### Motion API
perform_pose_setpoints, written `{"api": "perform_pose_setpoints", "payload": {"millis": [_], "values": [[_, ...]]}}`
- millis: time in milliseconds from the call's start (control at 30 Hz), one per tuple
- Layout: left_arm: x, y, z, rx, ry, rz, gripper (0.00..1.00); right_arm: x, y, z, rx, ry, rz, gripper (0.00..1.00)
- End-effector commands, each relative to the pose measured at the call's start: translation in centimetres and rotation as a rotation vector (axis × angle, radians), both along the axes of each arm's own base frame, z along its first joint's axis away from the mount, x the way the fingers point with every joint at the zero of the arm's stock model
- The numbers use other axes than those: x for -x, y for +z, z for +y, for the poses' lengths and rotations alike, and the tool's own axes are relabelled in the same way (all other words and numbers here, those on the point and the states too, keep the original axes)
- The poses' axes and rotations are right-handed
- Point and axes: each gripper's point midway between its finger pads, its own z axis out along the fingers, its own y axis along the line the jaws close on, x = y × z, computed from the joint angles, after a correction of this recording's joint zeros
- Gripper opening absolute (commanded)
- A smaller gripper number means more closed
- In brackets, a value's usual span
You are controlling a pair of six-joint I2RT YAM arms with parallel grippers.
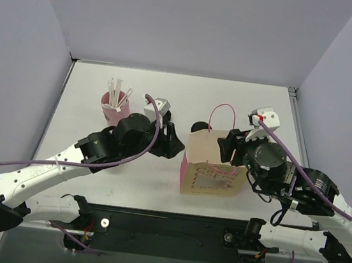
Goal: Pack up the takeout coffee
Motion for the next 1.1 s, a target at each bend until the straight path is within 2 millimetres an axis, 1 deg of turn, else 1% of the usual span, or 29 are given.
{"api": "perform_pose_setpoints", "payload": {"millis": [0,133,267,400,433,533,567,633,667,733,767,800,867,967,1067], "values": [[-0.3,4.3,-1.8,0.109,-0.009,-0.078,0.65,-0.3,-0.7,-1.0,0.037,-0.039,-0.012,0.49],[0.2,3.8,-2.6,0.096,-0.031,-0.071,0.65,-0.3,-1.1,-1.3,0.039,-0.045,-0.013,0.50],[0.2,2.9,-3.1,0.075,-0.036,-0.059,0.64,-0.1,-1.5,-1.7,0.039,-0.049,-0.010,0.50],[-0.4,1.9,-3.1,0.032,-0.009,-0.049,0.59,0.1,-1.7,-1.9,0.029,-0.044,-0.006,0.50],[-0.5,1.5,-2.9,0.010,-0.003,-0.047,0.54,0.1,-1.6,-1.9,0.026,-0.044,-0.007,0.50],[-1.0,1.4,-2.6,-0.014,0.019,-0.058,0.45,0.2,-1.6,-2.0,0.019,-0.042,-0.007,0.50],[-1.2,1.5,-2.5,-0.017,0.028,-0.064,0.34,0.2,-1.6,-2.0,0.022,-0.044,-0.007,0.50],[-1.4,1.6,-2.0,-0.032,0.048,-0.074,0.22,0.3,-1.6,-2.2,0.019,-0.044,-0.008,0.50],[-1.5,2.1,-1.8,-0.029,0.059,-0.082,0.14,0.3,-1.7,-2.2,0.023,-0.044,-0.006,0.50],[-1.8,2.6,-0.8,-0.052,0.091,-0.098,0.08,0.3,-1.7,-2.4,0.023,-0.052,-0.007,0.50],[-2.1,2.8,-0.4,-0.061,0.112,-0.109,0.02,0.2,-1.9,-2.4,0.026,-0.055,-0.005,0.50],[-2.1,3.4,0.3,-0.076,0.123,-0.119,0.00,0.1,-1.8,-2.6,0.029,-0.064,-0.010,0.50],[-2.4,3.7,1.3,-0.109,0.158,-0.127,0.00,-0.1,-1.7,-2.6,0.043,-0.071,-0.015,0.50],[-2.3,3.6,2.7,-0.150,0.184,-0.125,0.00,-0.1,-1.5,-2.6,0.043,-0.070,-0.019,0.50],[-2.2,3.1,3.9,-0.164,0.205,-0.108,0.00,-0.2,-1.6,-2.6,0.047,-0.078,-0.019,0.50]]}}
